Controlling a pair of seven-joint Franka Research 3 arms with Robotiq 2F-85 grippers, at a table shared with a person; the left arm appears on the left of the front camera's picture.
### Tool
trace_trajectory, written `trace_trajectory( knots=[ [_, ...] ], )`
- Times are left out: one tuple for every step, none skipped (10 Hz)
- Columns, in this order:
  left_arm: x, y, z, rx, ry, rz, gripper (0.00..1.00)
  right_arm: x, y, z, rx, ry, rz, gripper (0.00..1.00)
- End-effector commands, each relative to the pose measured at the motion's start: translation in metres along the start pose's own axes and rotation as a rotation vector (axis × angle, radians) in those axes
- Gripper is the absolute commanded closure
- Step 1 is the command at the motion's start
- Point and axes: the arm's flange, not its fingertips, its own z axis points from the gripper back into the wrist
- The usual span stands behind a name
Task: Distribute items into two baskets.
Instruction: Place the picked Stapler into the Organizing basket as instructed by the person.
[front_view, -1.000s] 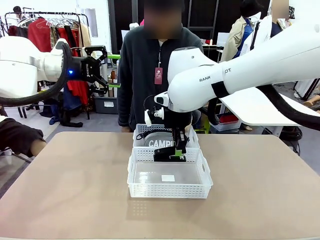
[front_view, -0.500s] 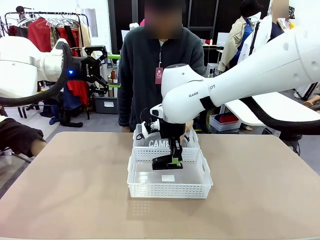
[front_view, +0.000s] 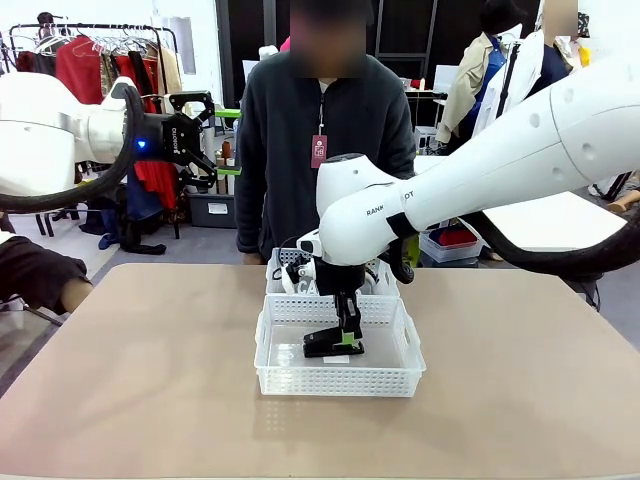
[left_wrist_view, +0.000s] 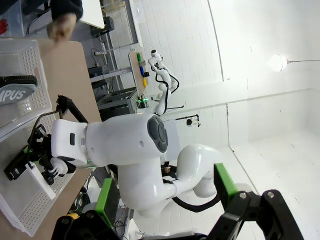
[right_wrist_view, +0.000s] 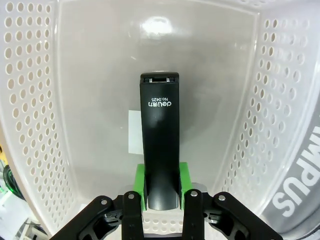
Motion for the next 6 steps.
trace_trajectory(
  knots=[
    [-0.0016,-0.0023,0.0004,-0.018,-0.008,0.002,0.00,0.0034,-0.0024,0.0030,-0.011,0.013,-0.018,1.00],
    [-0.0016,-0.0023,0.0004,-0.018,-0.008,0.002,0.00,0.0046,-0.0022,0.0023,-0.007,0.013,-0.023,1.00],
    [-0.0016,-0.0023,0.0004,-0.018,-0.008,0.002,0.00,0.0050,-0.0032,0.0021,-0.004,0.011,-0.022,1.00],
    [-0.0016,-0.0023,0.0004,-0.018,-0.008,0.002,0.00,0.0041,-0.0037,0.0024,0.000,0.009,-0.022,1.00],
    [-0.0016,-0.0023,0.0004,-0.018,-0.008,0.002,0.00,0.0050,-0.0032,0.0020,0.003,0.005,-0.026,1.00],
    [-0.0016,-0.0023,0.0004,-0.018,-0.008,0.002,0.00,0.0050,-0.0039,0.0022,0.005,0.005,-0.026,1.00]
  ],
)
